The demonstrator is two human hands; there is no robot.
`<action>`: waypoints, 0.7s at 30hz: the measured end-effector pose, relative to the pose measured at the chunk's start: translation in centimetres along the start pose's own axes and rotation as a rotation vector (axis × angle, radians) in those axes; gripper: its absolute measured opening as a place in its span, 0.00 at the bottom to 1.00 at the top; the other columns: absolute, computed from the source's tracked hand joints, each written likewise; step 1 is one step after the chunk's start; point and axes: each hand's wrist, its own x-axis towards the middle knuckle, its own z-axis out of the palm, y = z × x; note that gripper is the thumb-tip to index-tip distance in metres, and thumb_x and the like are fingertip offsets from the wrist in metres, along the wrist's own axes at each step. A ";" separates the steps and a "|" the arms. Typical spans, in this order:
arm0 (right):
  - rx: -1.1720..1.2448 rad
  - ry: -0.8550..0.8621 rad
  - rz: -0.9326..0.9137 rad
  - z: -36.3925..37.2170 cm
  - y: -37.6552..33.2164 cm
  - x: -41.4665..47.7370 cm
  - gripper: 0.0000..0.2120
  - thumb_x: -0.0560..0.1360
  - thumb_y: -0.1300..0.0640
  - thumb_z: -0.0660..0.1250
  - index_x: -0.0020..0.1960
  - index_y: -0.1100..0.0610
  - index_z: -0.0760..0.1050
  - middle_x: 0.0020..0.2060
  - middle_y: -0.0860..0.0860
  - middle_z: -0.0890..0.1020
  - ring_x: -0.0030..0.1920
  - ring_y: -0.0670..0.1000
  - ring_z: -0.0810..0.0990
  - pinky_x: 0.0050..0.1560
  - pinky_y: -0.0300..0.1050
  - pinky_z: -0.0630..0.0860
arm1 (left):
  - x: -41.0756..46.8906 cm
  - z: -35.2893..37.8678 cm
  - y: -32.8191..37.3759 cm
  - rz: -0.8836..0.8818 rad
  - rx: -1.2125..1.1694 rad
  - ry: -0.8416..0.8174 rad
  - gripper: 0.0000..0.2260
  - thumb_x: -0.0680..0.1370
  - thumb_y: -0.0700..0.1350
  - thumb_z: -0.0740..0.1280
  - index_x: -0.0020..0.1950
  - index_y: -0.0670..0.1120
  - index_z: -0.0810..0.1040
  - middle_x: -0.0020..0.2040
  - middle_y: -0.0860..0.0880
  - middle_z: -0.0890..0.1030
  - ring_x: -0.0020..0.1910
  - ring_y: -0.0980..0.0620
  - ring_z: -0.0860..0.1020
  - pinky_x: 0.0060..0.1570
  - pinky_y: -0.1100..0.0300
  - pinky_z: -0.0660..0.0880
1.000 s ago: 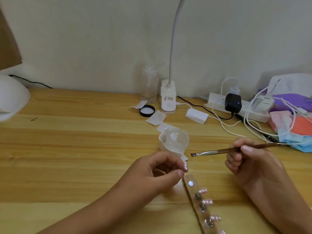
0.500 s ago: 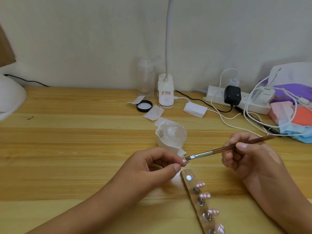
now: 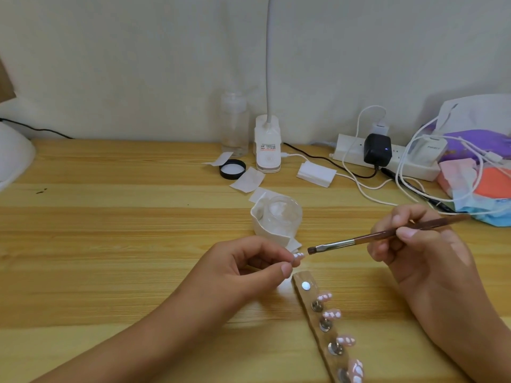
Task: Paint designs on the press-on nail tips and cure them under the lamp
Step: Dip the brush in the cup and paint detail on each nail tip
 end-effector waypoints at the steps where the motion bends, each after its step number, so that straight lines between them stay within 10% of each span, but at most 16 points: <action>1: 0.008 -0.009 0.002 0.0 0.0 0.0 0.11 0.70 0.63 0.59 0.38 0.51 0.77 0.33 0.51 0.77 0.33 0.48 0.76 0.36 0.38 0.76 | 0.0 0.0 0.0 -0.001 -0.002 0.001 0.05 0.70 0.50 0.72 0.43 0.58 0.85 0.48 0.53 0.86 0.43 0.60 0.80 0.46 0.66 0.76; 21: -0.021 0.021 0.020 0.5 -0.1 -0.1 0.11 0.70 0.62 0.62 0.38 0.48 0.80 0.33 0.51 0.79 0.33 0.47 0.78 0.36 0.38 0.77 | 0.1 0.0 -0.3 0.054 0.014 0.020 0.11 0.63 0.58 0.73 0.42 0.56 0.84 0.38 0.53 0.81 0.39 0.58 0.78 0.41 0.65 0.75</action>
